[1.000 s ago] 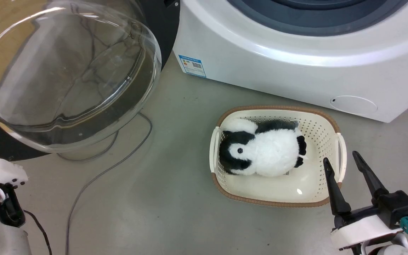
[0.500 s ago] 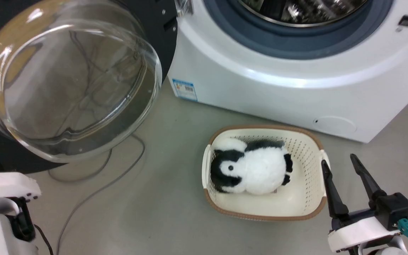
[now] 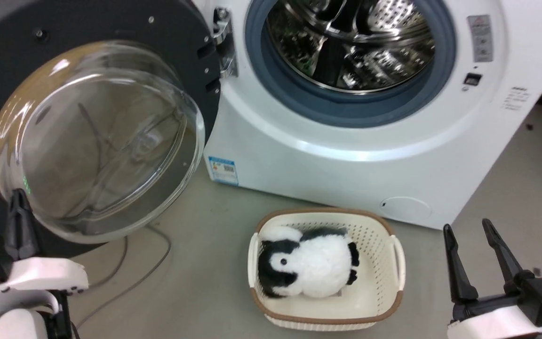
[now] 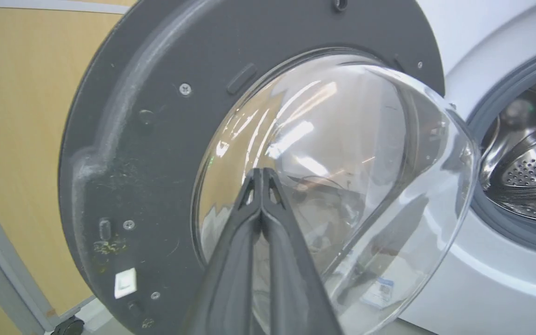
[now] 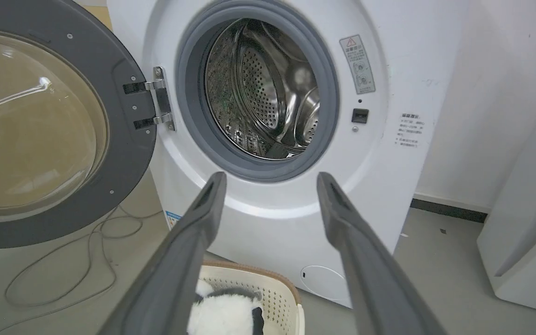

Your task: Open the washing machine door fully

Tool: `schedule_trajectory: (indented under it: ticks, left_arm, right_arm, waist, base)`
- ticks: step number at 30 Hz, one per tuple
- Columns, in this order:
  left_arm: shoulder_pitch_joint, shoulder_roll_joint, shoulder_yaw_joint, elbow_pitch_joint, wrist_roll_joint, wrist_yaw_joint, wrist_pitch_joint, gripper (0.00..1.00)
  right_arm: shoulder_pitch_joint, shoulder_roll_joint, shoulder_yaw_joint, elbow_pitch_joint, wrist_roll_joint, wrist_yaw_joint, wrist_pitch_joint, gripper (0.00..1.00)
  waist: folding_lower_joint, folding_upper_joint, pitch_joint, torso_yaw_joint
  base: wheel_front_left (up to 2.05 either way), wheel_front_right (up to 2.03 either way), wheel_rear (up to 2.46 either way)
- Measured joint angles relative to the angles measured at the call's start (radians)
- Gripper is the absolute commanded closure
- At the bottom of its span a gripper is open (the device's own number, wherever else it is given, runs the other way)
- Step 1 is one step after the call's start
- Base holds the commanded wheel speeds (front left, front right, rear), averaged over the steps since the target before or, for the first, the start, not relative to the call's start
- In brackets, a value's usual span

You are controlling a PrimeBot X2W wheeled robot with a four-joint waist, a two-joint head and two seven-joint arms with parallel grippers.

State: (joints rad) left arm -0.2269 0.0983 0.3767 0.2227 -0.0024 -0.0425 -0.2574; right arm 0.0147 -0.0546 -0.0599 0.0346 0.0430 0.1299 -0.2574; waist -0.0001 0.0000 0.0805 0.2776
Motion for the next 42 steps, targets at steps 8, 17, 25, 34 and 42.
schedule_trajectory:
  ticks: [8,17,25,34,42]
  left_arm:
    - [0.080,-0.025,-0.094,-0.061,-0.001,-0.037,0.000,1.00]
    - [0.164,-0.043,-0.196,-0.079,-0.048,-0.061,0.000,0.00]
    - [0.218,-0.047,-0.263,-0.080,-0.053,-0.062,0.000,0.00]
    - [0.265,-0.048,-0.314,-0.105,-0.009,-0.010,0.000,0.00]
    - [0.269,-0.050,-0.326,-0.106,-0.004,-0.009,0.006,1.00]
  right_arm:
    - [0.041,0.000,-0.024,-0.027,0.018,0.000,0.000,0.00]
    - [0.073,0.001,-0.028,-0.038,0.026,0.000,0.000,0.00]
    - [0.094,0.001,-0.016,-0.033,0.039,0.000,0.000,0.00]
    - [0.111,0.001,-0.011,-0.024,0.048,0.000,0.000,0.00]
    - [0.109,0.001,-0.011,-0.023,0.047,0.000,0.006,1.00]
  waist:
    - [-0.0001,0.0000,-0.060,-0.058]
    - [-0.0001,0.0000,-0.098,-0.122]
    - [0.0000,0.0000,-0.113,-0.173]
    - [0.0000,0.0000,-0.116,-0.228]
    - [0.0000,0.0000,-0.115,-0.235]
  base:
    - [0.00,0.00,0.00]
    - [0.00,0.00,0.00]
    - [0.00,0.00,0.00]
    - [0.00,0.00,0.00]
    - [0.00,0.00,0.00]
